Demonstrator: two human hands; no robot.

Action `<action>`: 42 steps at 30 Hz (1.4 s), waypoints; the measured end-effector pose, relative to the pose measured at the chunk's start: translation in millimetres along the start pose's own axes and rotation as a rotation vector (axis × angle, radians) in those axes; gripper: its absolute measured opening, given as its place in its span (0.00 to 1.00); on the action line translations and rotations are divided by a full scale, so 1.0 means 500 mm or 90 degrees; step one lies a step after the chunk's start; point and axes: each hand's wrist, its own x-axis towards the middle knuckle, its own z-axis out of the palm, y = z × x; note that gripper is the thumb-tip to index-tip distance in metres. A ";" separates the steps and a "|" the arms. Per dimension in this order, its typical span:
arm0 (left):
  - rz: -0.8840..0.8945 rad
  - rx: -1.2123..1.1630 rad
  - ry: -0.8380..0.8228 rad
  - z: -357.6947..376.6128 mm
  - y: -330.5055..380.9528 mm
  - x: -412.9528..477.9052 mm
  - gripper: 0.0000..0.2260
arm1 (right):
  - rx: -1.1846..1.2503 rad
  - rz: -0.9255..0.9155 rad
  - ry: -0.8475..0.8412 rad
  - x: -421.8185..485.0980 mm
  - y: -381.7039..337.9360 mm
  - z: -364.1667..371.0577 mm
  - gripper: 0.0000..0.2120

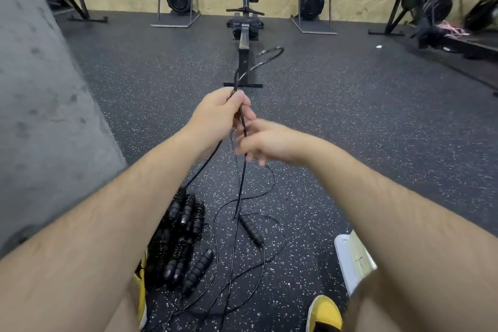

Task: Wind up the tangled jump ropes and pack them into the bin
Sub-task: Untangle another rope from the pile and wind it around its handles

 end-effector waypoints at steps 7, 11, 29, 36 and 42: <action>-0.089 -0.151 -0.003 -0.014 -0.008 0.000 0.14 | 0.000 -0.091 0.059 0.009 -0.010 0.047 0.06; -0.096 -0.119 -0.025 -0.024 -0.019 -0.007 0.15 | 0.024 -0.122 0.082 0.018 -0.022 0.043 0.06; -0.055 -0.070 -0.034 -0.018 -0.016 -0.028 0.12 | -0.027 -0.127 0.214 0.013 -0.047 0.060 0.11; -0.159 0.083 -0.246 -0.040 -0.010 -0.045 0.15 | 0.193 -0.105 0.250 0.011 -0.066 -0.009 0.10; -0.122 0.050 -0.156 -0.015 0.003 -0.052 0.11 | 0.415 -0.099 0.152 -0.003 -0.043 -0.061 0.02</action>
